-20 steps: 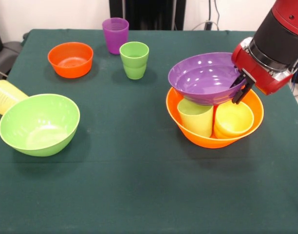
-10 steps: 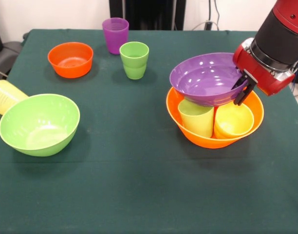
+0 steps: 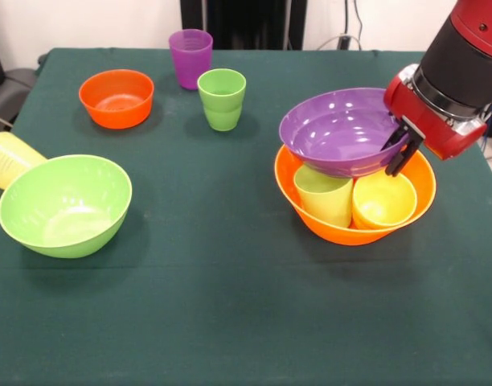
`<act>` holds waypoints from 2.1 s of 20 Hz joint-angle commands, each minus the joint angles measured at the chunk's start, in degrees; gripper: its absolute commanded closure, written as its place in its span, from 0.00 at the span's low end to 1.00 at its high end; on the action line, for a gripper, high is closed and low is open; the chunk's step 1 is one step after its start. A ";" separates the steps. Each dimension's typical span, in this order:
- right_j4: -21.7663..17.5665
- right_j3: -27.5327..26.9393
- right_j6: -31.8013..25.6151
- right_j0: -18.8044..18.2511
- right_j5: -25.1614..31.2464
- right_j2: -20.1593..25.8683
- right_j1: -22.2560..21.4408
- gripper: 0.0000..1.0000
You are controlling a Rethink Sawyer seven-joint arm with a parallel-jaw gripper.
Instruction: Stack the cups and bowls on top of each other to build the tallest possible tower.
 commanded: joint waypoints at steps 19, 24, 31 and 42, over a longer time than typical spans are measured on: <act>5.98 -4.62 14.67 -0.41 -9.49 3.93 4.53 1.00; 7.29 -4.95 15.09 -0.26 -10.31 4.19 4.82 1.00; 8.25 -4.21 14.79 0.14 -10.49 4.60 4.64 1.00; 10.48 -1.58 15.34 1.35 -8.50 5.25 4.02 1.00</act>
